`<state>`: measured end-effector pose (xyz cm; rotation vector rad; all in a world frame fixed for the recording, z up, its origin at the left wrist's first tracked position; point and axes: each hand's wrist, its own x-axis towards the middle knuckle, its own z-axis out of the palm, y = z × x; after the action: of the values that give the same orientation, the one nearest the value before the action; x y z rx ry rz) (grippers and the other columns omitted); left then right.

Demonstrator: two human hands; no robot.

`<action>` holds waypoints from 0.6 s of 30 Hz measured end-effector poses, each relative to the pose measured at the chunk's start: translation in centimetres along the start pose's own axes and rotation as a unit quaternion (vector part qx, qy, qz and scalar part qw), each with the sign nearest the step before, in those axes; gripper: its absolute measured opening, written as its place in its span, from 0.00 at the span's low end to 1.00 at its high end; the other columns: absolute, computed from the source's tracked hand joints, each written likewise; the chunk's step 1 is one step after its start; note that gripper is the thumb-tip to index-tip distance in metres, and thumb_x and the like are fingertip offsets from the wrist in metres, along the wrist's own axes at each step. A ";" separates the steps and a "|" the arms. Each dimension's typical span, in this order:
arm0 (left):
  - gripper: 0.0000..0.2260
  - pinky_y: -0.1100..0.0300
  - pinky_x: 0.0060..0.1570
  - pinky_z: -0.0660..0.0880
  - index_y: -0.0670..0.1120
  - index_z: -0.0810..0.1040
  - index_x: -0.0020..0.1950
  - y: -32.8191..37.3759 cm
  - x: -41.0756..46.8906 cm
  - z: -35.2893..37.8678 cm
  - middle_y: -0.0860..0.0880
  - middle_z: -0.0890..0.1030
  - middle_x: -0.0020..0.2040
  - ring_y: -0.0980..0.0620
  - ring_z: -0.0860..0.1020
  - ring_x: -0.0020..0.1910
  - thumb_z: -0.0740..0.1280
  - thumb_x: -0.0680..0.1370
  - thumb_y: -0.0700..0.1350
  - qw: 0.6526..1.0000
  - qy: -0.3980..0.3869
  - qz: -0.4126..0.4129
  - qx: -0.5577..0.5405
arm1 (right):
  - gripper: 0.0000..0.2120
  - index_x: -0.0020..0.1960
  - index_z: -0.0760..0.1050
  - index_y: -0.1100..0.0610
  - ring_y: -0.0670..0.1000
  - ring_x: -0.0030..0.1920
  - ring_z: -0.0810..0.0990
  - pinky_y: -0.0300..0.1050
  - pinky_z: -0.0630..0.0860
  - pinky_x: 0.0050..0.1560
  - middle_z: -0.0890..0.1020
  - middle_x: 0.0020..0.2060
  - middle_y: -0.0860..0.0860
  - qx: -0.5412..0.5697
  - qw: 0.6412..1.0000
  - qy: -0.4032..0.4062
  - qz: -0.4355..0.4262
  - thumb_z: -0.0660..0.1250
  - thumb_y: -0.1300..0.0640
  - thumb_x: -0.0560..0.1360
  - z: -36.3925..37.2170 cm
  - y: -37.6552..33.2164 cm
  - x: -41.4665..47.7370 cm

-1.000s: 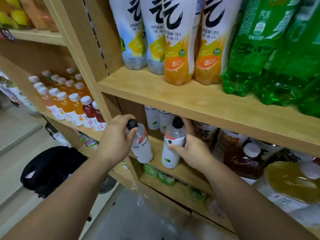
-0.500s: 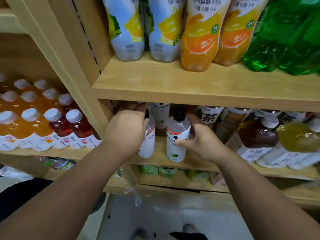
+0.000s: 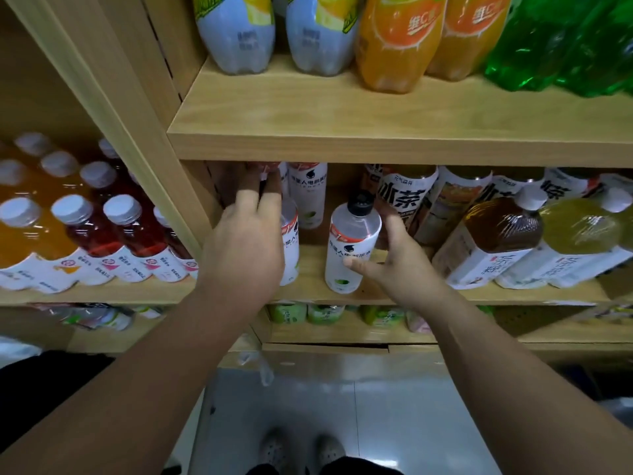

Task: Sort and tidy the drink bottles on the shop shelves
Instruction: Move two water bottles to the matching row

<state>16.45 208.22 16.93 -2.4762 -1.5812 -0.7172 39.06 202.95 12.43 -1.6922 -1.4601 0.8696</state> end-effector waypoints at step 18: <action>0.37 0.47 0.64 0.74 0.48 0.65 0.76 4.1 -4.9 11.5 0.47 0.72 0.69 0.45 0.75 0.65 0.73 0.72 0.61 0.835 0.097 -0.419 -0.343 | 0.28 0.67 0.71 0.51 0.41 0.60 0.78 0.41 0.75 0.60 0.80 0.62 0.42 -0.017 0.999 0.051 0.009 0.79 0.55 0.72 4.7 5.2 2.7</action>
<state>22.17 206.27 5.24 -1.7816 -2.6694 -1.8571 38.00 205.58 5.48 -1.7505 -1.4010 0.7599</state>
